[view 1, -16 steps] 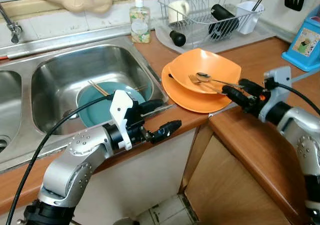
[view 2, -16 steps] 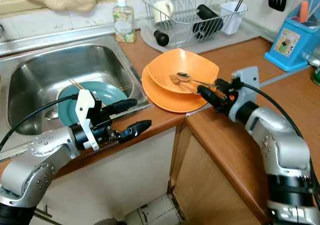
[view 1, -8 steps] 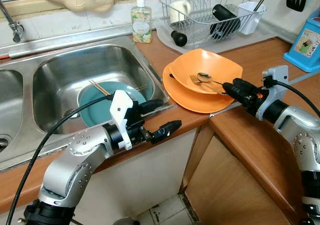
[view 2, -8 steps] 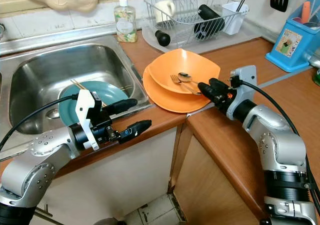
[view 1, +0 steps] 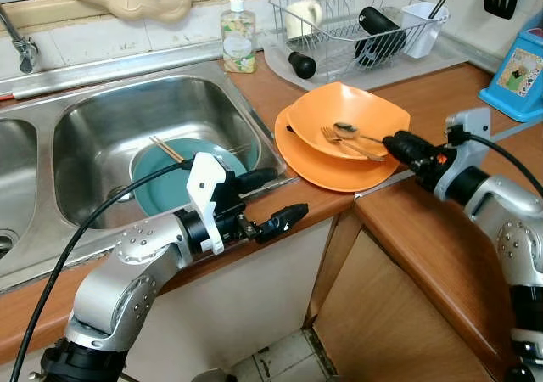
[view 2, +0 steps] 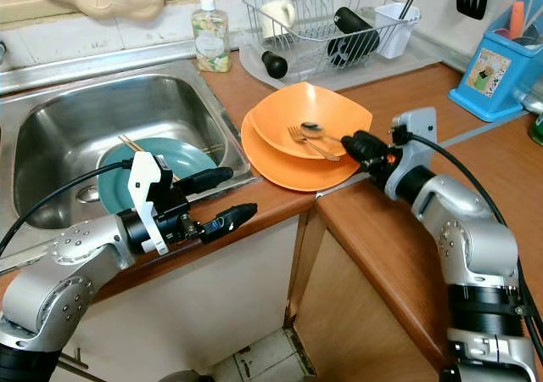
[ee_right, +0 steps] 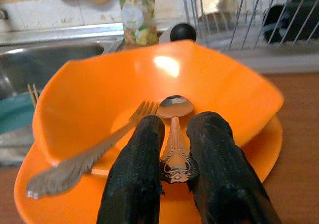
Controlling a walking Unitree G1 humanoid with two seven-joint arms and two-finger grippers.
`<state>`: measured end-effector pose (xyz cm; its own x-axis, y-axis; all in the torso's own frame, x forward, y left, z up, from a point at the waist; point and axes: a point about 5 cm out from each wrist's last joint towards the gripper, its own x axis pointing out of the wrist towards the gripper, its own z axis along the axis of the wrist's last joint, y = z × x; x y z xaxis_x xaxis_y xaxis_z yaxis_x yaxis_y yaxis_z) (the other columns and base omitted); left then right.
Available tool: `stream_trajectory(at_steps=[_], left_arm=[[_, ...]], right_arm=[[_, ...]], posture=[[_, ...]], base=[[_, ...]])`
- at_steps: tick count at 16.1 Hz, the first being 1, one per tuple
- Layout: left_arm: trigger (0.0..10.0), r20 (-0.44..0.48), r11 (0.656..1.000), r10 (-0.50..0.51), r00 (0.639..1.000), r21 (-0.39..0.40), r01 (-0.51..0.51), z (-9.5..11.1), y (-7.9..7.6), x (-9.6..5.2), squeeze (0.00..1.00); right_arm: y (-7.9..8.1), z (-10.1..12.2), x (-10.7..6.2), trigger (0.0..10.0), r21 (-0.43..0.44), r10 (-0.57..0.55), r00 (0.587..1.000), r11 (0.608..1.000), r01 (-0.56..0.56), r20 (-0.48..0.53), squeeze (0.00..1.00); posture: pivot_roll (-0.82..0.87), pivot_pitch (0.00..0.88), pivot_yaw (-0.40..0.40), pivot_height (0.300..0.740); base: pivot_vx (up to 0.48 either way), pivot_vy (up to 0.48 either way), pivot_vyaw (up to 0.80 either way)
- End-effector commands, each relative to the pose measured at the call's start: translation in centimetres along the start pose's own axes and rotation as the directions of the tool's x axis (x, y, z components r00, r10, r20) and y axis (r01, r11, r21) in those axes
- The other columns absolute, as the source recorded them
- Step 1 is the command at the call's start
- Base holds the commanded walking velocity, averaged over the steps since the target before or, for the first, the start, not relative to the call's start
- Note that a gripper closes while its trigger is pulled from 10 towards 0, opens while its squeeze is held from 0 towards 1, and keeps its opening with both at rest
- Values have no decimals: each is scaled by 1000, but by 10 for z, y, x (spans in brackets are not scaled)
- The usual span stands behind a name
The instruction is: Kitchen organization
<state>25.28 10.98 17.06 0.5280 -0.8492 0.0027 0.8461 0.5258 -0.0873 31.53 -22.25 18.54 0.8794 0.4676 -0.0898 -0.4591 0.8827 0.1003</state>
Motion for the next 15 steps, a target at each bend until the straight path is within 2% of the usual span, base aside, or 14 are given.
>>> stream_trajectory(at_steps=[1,2,3,4,7,8,9,10,11,12,14,15], left_arm=[[10000,2,999,-9,1000,43,9,6,0,3,0],[10000,11,997,-1,1000,71,0,10,2,6,0],[10000,14,991,10,1000,133,-12,15,4,10,0],[10000,20,989,14,1000,150,-17,17,5,12,0],[10000,30,950,54,998,307,-60,27,14,23,0],[10000,23,917,71,997,392,-74,32,20,28,0],[8353,14,868,116,993,485,-108,36,29,32,0],[8353,14,846,134,991,519,-122,37,33,34,0],[2392,16,799,170,985,583,-147,40,41,38,0],[0,16,783,177,984,603,-151,41,43,39,0],[0,24,732,196,980,662,-162,44,50,45,0],[0,32,718,208,978,674,-175,46,52,45,0]], right_arm=[[-3,16,-1,0,-39,-21,999,999,23,46,0],[-2,28,-2,0,-58,-27,996,998,31,81,0],[2,42,-2,0,-70,-15,992,997,24,123,0],[5,46,-2,0,-75,-2,991,997,12,132,0],[32,56,3,0,-123,98,987,989,-82,131,0],[47,58,8,0,-128,138,982,984,-122,128,0],[62,60,13,0,-135,180,976,977,-163,124,0],[67,60,14,0,-137,195,973,974,-178,122,0],[81,60,18,0,-135,236,966,966,-220,109,0],[86,60,19,0,-136,246,964,963,-231,103,0],[97,59,23,0,-132,277,957,955,-265,81,0],[100,58,23,0,-132,282,956,953,-271,74,0]], posture=[[-154,0,14,740],[-154,0,15,740],[-155,0,15,740],[-155,0,16,740],[-152,0,14,740],[-150,0,15,740],[-149,0,16,740],[-148,0,17,740],[-147,0,16,740],[-147,0,16,740],[-151,0,18,740],[-151,0,18,740]], base=[[0,0,0],[0,0,0],[0,0,0],[0,0,0],[0,0,0],[0,0,0],[0,0,0],[0,0,0],[0,0,0],[0,0,0],[0,0,0],[0,0,0]])
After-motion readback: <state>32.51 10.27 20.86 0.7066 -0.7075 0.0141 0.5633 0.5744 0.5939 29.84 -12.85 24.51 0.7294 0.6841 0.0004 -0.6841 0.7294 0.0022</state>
